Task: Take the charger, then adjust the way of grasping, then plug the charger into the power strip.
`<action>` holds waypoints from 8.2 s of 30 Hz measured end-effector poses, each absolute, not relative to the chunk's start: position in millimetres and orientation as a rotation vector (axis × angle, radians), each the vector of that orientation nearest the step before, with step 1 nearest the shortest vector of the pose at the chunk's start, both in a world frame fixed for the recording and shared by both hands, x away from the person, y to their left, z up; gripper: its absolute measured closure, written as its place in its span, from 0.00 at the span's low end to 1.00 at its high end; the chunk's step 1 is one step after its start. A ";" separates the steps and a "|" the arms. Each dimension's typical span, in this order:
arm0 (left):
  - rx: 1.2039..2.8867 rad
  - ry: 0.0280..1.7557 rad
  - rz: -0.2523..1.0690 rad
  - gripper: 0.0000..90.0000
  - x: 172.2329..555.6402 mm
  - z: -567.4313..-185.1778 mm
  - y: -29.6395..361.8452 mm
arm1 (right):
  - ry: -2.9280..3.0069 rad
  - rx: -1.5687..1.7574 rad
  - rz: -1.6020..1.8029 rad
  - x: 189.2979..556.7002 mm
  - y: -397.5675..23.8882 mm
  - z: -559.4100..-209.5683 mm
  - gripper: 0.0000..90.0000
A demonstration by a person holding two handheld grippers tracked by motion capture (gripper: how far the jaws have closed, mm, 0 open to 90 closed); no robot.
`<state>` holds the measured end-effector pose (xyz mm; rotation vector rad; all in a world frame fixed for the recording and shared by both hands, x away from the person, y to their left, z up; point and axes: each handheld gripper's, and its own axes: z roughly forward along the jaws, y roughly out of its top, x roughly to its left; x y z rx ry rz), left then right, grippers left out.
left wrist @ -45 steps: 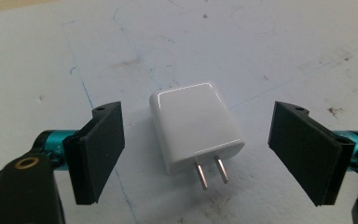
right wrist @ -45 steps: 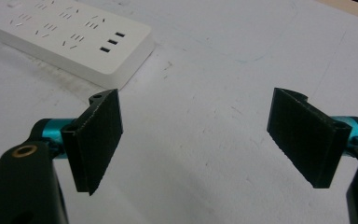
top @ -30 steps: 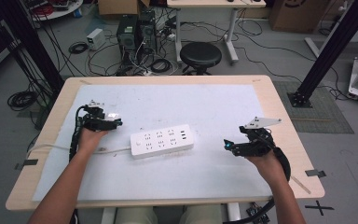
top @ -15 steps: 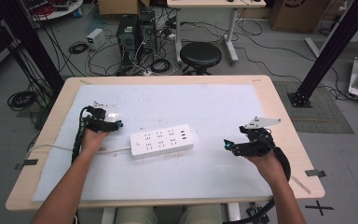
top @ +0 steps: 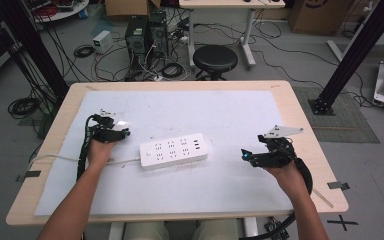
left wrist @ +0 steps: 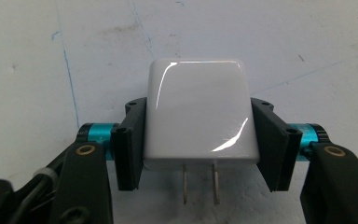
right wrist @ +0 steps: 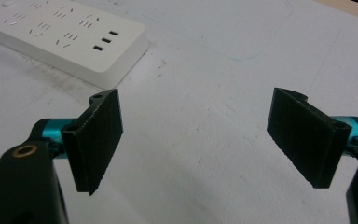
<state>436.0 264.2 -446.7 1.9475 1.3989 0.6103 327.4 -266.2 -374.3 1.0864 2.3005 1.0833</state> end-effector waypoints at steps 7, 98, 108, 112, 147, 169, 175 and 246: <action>1.948 1.424 0.621 0.47 433.7 -444.8 261.3 | 2.296 1.083 1.090 326.8 -268.1 -375.9 0.20; 1.964 0.316 0.414 0.47 289.1 -360.9 158.6 | 2.604 0.939 1.516 323.2 -199.9 -361.5 0.21; 2.000 0.238 0.410 0.47 287.5 -362.7 143.6 | 2.689 0.887 1.608 322.9 -178.5 -357.8 0.21; 2.010 0.205 0.406 0.47 286.4 -364.3 139.3 | 2.715 0.885 1.625 323.7 -174.4 -357.7 0.21; 2.015 0.077 0.404 0.47 289.1 -371.7 107.7 | 2.941 1.122 1.852 341.7 -136.0 -373.4 0.21; 2.062 0.007 0.511 0.47 285.0 -374.4 101.5 | 3.083 1.321 1.772 351.3 -129.2 -382.3 0.66; 2.047 0.134 0.435 0.28 291.1 -380.1 101.7 | 3.070 1.293 1.704 350.4 -130.1 -379.9 0.70; 1.790 0.829 0.553 0.23 293.9 -389.0 226.3 | 2.784 0.781 0.893 366.9 -210.6 -319.8 0.70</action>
